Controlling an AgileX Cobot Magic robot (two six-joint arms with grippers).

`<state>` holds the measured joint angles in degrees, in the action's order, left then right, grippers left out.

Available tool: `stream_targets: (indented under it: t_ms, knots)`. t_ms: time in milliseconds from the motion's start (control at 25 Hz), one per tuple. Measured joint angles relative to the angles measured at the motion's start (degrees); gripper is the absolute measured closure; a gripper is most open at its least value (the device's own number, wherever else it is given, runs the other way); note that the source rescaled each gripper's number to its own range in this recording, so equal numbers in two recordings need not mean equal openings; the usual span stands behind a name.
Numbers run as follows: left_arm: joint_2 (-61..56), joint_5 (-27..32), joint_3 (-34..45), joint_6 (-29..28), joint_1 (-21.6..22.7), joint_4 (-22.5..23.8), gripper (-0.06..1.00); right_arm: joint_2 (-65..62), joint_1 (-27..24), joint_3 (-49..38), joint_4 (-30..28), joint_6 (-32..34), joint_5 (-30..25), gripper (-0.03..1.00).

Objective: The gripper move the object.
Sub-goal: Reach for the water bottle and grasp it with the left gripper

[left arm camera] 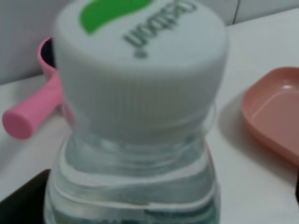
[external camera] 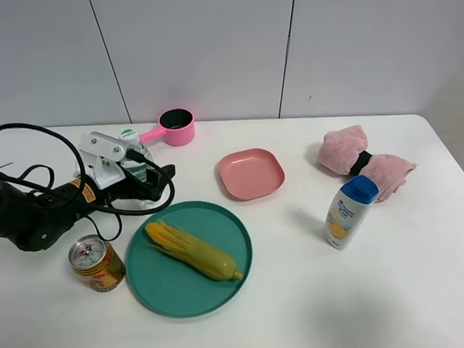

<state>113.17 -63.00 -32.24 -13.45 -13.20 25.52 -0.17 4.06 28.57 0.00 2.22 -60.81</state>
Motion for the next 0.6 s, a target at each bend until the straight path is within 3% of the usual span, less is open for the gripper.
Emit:
stream_targets:
  t_ms: [120, 400, 600]
  knots:
    - [0.82, -2.35, 0.0, 1.09, 0.0, -0.37, -0.06, 0.0, 0.0, 0.0, 0.0, 0.0, 0.0, -0.03]
    - [1.85, -2.93, 0.0, 9.68, 0.0, -1.36, -0.06, 0.0, 0.0, 0.0, 0.0, 0.0, 0.0, -0.03]
    - [1.91, -3.17, 0.0, 10.98, 0.0, -1.36, -0.06, 0.0, 0.0, 0.0, 0.0, 0.0, 0.0, -0.03]
